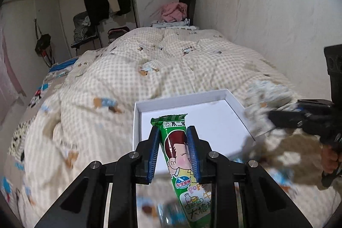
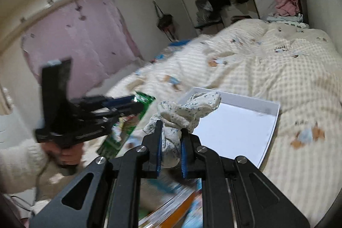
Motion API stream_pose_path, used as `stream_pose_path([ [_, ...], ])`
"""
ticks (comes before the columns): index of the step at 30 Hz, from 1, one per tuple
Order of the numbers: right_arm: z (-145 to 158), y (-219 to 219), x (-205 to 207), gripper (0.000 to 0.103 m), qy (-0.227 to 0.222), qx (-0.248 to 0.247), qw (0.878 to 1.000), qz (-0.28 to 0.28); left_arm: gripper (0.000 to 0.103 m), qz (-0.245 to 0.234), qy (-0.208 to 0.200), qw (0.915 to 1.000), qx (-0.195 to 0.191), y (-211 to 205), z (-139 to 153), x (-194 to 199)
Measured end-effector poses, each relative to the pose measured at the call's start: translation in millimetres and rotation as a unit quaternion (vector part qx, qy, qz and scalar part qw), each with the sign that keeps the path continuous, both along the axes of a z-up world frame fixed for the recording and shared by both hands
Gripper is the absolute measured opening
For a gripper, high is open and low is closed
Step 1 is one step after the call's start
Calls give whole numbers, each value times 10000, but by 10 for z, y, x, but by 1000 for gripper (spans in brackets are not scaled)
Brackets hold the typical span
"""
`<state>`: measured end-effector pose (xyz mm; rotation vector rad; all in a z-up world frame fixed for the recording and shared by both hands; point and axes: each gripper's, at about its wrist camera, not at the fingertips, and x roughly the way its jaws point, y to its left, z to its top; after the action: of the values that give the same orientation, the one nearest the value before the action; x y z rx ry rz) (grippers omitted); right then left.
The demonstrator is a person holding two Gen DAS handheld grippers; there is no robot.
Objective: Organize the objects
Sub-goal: 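Carry the cloth with the right tool while the left tool carries the candy over the white box, then open the right tool dropping the cloth while the left tool releases the candy into the box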
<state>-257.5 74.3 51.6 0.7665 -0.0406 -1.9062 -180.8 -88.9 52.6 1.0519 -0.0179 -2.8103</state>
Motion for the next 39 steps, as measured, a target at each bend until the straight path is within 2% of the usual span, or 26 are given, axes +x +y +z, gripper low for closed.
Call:
stream_pose_path([
  [6, -253, -354, -419, 16, -145, 621, 9979, -130, 26, 107, -243, 9991, -317, 11, -109, -734],
  [9, -372, -404, -506, 16, -96, 893, 9958, -206, 25, 224, -421, 9981, -384, -33, -339, -1066],
  [11, -459, -403, -539, 16, -93, 989, 9944, -352, 22, 282, -626, 9972, -298, -49, -533, -1231],
  [16, -646, -368, -682, 16, -455, 1049, 9926, -419, 18, 308, -917, 9952, -163, -110, -901, -1423],
  [23, -754, -361, -721, 20, -680, 1215, 9890, -508, 19, 469, -920, 9941, 344, -345, -952, -1289],
  [24, -745, -358, -721, 26, -684, 1259, 9882, -538, 22, 510, -899, 9940, 364, -363, -923, -1260],
  [26, -712, -349, -704, 47, -640, 1312, 9875, -591, 34, 520, -849, 9940, 461, -379, -815, -1101],
  [27, -681, -328, -683, 64, -593, 1316, 9876, -616, 39, 496, -834, 9940, 500, -384, -776, -1034],
  [28, -640, -294, -648, 71, -507, 1284, 9884, -629, 39, 511, -805, 9942, 494, -365, -720, -927],
  [29, -586, -249, -601, 71, -407, 1226, 9896, -630, 40, 514, -765, 9947, 462, -350, -685, -827],
  [31, -498, -160, -520, 74, -341, 1131, 9912, -590, 53, 439, -691, 9957, 430, -294, -636, -607],
  [33, -410, -52, -407, 77, -373, 1025, 9927, -523, 59, 440, -617, 9961, 459, -240, -561, -371],
  [35, -327, 38, -269, 78, -390, 890, 9944, -412, 60, 406, -596, 9950, 687, -204, -527, -144],
  [39, -200, 207, 149, 81, -460, 569, 9972, -149, 61, 489, -807, 9898, 1065, -128, -511, 175],
])
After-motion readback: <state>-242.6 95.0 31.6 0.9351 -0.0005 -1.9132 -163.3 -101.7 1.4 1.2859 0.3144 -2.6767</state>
